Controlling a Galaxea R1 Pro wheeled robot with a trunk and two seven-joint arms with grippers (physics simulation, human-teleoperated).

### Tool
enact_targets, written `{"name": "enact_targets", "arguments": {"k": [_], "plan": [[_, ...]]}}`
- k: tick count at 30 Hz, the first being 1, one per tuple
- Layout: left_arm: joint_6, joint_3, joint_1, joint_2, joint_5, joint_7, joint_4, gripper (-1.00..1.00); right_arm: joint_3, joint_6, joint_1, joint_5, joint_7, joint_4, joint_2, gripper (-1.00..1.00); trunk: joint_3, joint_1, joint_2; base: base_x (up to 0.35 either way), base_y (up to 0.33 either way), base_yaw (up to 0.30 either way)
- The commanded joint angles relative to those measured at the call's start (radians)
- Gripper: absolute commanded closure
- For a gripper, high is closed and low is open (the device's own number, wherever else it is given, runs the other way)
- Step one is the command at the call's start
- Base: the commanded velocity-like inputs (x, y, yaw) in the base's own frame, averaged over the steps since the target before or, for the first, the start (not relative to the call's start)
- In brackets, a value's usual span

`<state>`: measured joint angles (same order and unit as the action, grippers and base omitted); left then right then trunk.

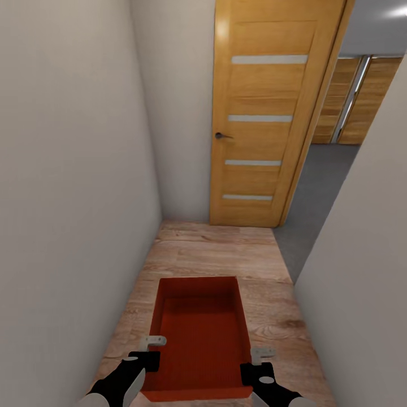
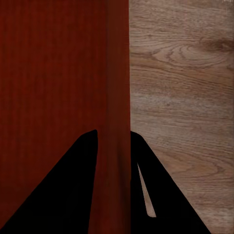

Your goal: Move the two storage containers from the living room to the garage. In the garage, place one container on the floor and stack the other container on top of it (either order is fine).

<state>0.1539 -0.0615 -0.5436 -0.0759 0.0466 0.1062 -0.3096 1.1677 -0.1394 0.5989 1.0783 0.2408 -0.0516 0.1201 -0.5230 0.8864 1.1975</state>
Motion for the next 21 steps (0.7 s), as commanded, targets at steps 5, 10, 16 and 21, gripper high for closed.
{"name": "enact_targets", "arguments": {"k": [5, 10, 16, 21], "plan": [[0.007, 0.006, 0.000, 0.013, -0.004, 0.009, 0.002, 1.00, 0.002, -0.026, 0.001, 0.003, 0.011, 0.001, -0.028, 1.00, -0.001, 0.001, 0.000, 0.325, 0.000, 0.000], [0.007, 0.006, 0.000, 0.013, -0.004, 0.009, 0.001, 1.00, 0.002, -0.026, 0.001, 0.003, 0.011, 0.001, -0.028, 1.00, -0.001, 0.001, 0.000, 0.325, 0.000, 0.000], [0.007, 0.006, 0.000, 0.013, -0.004, 0.008, 0.002, 1.00, 0.002, -0.026, 0.001, 0.003, 0.011, 0.001, -0.028, 1.00, -0.001, 0.001, 0.000, 0.325, 0.000, 0.000], [0.007, 0.006, -0.001, 0.013, -0.004, 0.009, 0.002, 1.00, 0.002, -0.026, 0.001, 0.003, 0.011, 0.001, -0.028, 1.00, -0.001, 0.001, 0.000, 0.325, 0.000, 0.000]]}}
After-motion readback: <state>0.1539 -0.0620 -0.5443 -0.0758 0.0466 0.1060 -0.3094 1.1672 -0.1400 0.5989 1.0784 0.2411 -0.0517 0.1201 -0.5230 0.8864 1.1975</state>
